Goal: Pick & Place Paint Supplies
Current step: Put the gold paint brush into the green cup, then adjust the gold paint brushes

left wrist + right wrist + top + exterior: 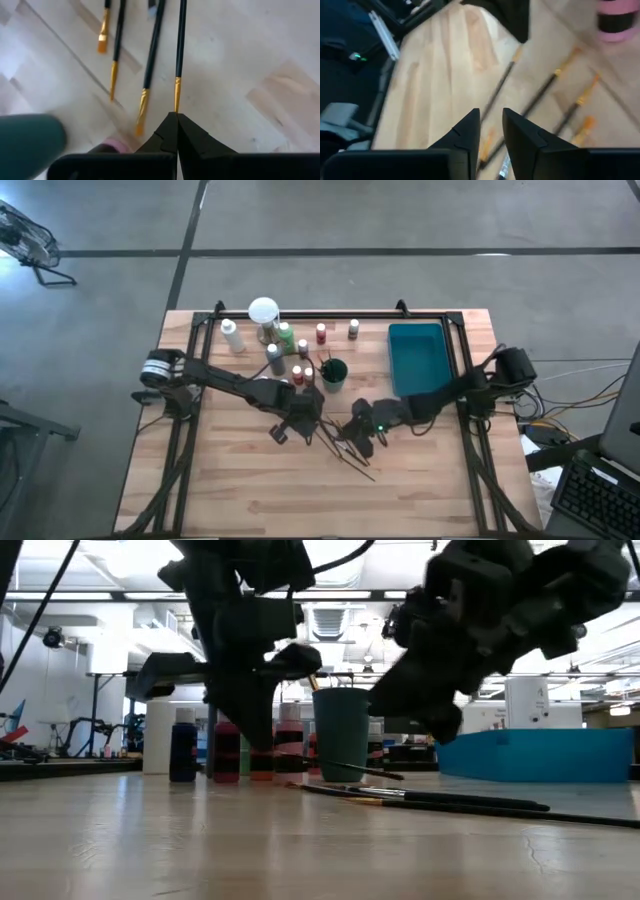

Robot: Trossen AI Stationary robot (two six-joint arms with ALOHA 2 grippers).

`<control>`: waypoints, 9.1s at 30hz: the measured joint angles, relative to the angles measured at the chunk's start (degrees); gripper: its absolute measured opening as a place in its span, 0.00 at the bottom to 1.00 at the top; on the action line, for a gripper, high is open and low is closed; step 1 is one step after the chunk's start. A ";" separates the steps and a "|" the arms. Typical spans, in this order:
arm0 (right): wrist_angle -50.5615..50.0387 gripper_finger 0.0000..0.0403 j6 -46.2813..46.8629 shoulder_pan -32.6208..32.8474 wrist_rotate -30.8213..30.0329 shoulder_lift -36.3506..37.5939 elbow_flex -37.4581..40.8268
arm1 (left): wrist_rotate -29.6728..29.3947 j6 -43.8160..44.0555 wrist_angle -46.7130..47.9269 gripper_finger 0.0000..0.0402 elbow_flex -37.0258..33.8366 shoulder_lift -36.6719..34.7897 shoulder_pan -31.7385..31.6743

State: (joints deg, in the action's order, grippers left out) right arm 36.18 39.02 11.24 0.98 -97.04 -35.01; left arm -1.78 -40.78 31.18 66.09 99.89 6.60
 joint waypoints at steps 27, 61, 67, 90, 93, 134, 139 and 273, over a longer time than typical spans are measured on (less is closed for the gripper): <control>0.69 0.40 6.28 -4.18 8.59 -5.46 -4.97 | -12.30 -8.53 -0.35 0.00 3.22 -3.71 3.95; -1.16 0.02 9.99 -5.07 8.52 -2.29 -5.04 | -17.87 -9.89 -2.49 0.17 2.97 -3.89 4.99; -14.55 0.02 8.56 -5.33 7.64 3.93 -5.06 | -18.74 0.79 4.05 0.32 2.97 -8.00 5.26; -4.94 0.02 -23.12 -9.77 -25.59 24.54 -2.94 | -21.66 26.56 -34.78 0.41 -26.59 -42.70 3.84; 3.45 0.02 -25.84 -14.76 -21.04 21.28 -1.12 | -20.39 27.56 -41.85 0.41 -29.29 -44.73 3.74; 26.72 0.02 -27.06 -23.75 -2.47 -5.75 -1.64 | -16.74 29.74 -49.60 0.41 -31.94 -45.89 3.16; 25.59 0.03 -27.45 -23.59 -2.51 -5.75 -2.25 | -16.75 29.71 -49.60 0.41 -31.94 -45.89 3.16; -46.56 0.41 7.57 5.39 -27.29 -22.29 -40.35 | -30.70 47.96 -19.21 0.40 -29.93 -42.65 10.51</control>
State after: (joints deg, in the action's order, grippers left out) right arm -10.38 46.59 16.63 -26.31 -119.32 -75.36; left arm -32.48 7.18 11.97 36.16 57.24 17.10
